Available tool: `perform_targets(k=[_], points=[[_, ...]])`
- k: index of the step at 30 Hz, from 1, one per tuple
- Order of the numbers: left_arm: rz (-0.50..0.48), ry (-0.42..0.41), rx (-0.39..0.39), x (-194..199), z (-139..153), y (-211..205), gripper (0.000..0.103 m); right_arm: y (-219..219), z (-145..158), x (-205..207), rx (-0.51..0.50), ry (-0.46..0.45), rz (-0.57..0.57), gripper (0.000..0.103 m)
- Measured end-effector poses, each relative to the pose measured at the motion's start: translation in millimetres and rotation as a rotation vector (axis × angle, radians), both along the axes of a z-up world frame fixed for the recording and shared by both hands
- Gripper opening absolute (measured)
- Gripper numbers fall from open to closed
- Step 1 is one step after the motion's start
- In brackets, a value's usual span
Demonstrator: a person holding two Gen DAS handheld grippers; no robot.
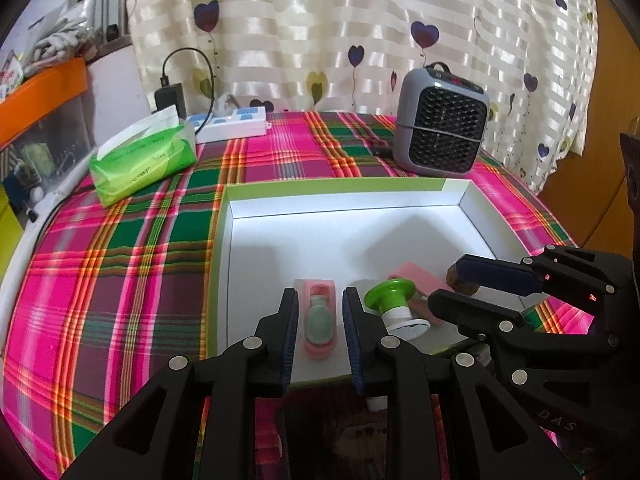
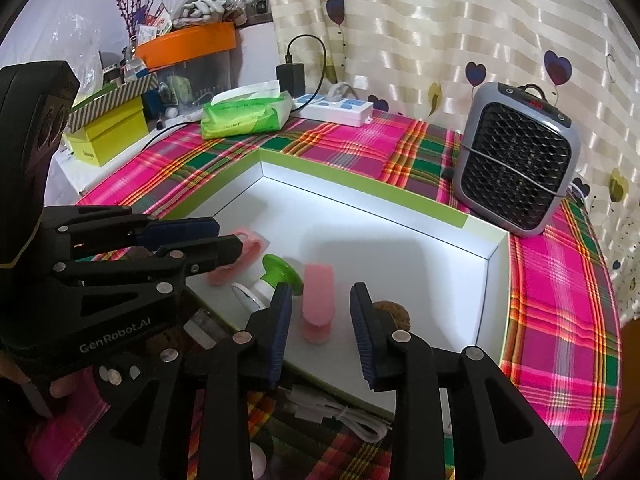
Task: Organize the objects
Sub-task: 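Open left gripper to drop its pink clip while right gripper releases its clip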
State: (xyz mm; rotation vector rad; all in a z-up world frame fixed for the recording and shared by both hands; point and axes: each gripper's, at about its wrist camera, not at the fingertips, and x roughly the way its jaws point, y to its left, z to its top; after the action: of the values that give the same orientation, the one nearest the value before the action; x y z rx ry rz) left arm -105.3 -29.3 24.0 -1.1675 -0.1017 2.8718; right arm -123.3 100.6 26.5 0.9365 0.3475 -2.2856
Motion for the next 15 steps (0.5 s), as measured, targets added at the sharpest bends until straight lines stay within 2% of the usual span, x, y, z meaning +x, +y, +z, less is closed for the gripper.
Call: perform_targets(k=[6,15], points=[[-0.006,0.018,0.013,11,6,1,0.02,3,5,6,-0.009,0.027,-0.005,0.032],[-0.031,0.059,-0.011,37,15,17,0.02,10,11,24,-0.02,0.038,-0.019,0.032]])
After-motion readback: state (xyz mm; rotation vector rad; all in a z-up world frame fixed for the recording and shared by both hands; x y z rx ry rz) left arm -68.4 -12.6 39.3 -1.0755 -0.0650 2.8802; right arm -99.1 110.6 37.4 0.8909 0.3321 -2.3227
